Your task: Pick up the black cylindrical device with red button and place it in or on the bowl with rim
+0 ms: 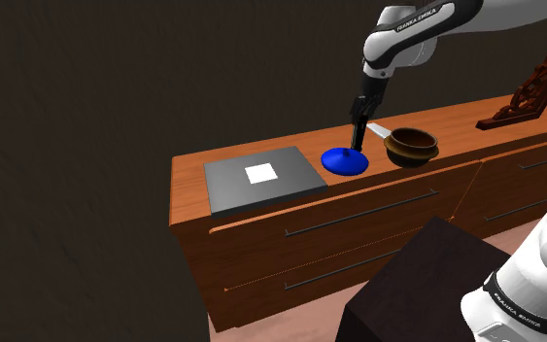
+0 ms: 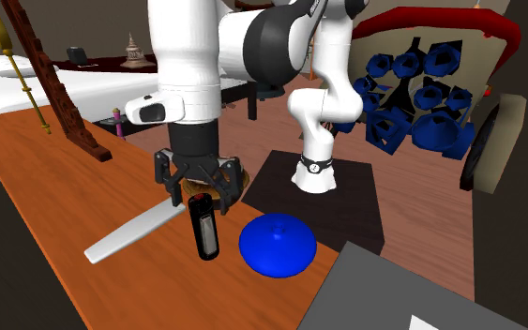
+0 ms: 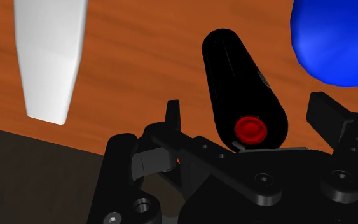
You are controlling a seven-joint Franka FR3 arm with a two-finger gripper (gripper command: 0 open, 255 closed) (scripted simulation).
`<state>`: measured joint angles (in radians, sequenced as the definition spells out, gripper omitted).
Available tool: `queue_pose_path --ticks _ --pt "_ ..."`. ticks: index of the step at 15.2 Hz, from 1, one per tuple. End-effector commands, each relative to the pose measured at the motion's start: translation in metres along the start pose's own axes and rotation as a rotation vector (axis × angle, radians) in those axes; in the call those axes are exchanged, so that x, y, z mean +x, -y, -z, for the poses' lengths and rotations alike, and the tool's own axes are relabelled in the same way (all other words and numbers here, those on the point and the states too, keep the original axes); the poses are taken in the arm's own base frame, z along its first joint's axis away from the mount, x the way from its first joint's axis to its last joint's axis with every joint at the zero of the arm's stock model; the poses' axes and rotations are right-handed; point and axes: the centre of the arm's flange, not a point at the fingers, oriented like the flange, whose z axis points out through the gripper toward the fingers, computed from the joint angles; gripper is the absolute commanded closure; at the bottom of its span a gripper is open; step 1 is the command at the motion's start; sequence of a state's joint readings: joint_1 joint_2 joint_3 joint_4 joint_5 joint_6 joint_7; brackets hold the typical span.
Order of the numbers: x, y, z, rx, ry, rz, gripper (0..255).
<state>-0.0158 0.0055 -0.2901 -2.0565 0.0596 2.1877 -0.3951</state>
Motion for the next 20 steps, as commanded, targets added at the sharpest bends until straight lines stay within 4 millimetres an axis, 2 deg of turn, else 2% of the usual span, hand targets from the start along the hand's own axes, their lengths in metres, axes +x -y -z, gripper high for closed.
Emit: queue_pose_path --ticks 1,8,9,18,20 --pt "0.000 0.001 -0.006 0.000 -0.001 0.000 0" --pt "0.000 0.001 -0.006 0.000 -0.001 0.000 0" --pt "0.000 0.001 -0.006 0.000 -0.001 0.000 255" --pt "0.000 0.001 -0.006 0.000 -0.001 0.000 255" --pt "0.001 0.001 0.004 0.000 -0.001 0.000 255"
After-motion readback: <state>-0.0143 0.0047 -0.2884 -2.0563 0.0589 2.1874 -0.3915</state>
